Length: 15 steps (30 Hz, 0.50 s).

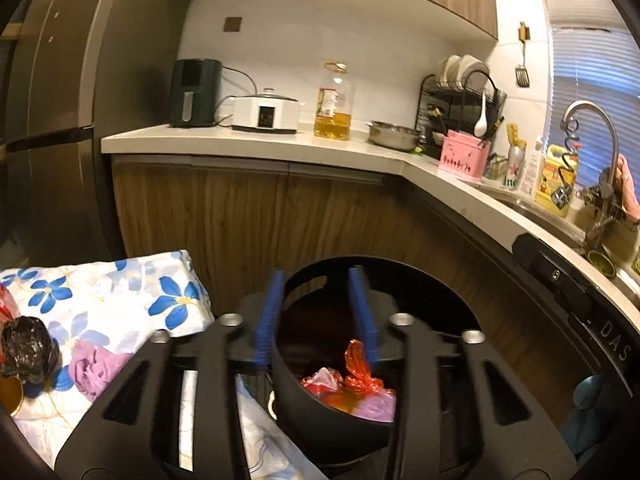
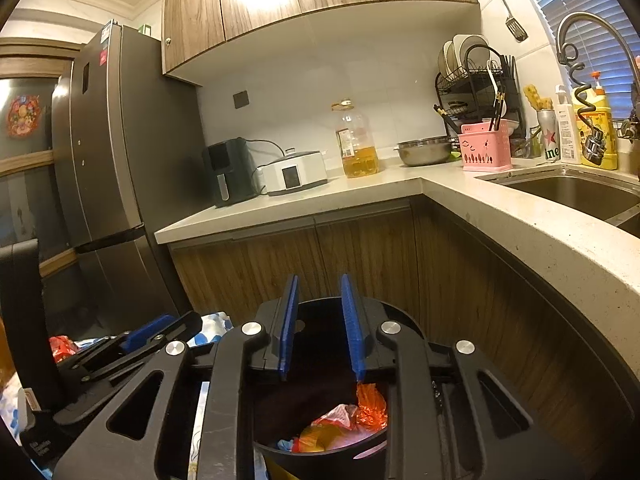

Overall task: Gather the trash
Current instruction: 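Carry the red cup and pink bag over the black bin and open both tools, then move both open tools back over the remaining trash on the table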

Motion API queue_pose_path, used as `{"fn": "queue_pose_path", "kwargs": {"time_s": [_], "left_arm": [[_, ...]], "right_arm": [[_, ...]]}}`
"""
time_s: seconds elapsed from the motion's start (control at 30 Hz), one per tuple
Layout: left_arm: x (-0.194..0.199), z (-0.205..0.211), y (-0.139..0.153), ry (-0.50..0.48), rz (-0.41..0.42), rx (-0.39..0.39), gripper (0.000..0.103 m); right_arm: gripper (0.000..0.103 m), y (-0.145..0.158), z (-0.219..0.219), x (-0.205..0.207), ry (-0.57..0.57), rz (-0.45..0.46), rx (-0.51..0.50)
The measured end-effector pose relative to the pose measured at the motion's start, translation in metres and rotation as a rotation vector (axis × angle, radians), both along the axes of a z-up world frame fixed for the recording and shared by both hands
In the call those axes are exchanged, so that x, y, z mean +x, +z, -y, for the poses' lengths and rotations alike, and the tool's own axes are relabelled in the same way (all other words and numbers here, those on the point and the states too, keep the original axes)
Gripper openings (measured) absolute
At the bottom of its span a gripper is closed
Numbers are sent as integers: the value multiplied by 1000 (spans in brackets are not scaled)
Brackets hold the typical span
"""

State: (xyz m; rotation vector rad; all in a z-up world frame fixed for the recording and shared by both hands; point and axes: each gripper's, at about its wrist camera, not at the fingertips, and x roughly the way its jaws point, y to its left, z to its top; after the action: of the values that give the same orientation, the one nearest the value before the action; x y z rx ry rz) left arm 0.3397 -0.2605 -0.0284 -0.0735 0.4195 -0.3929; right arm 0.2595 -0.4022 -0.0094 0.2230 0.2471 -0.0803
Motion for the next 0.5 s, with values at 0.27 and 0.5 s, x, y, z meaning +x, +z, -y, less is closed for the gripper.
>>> {"fn": "queue_pose_path", "kwargs": {"time_s": [0.27,0.5], "left_arm": [[-26,-33,4,70,37,-28,77],[-60,-71,2,182,76,-24,90]], "right_arm": [[53,-1,-2,-12,-7,7,17],[76,-2,-10,-28,0,23,28]]}}
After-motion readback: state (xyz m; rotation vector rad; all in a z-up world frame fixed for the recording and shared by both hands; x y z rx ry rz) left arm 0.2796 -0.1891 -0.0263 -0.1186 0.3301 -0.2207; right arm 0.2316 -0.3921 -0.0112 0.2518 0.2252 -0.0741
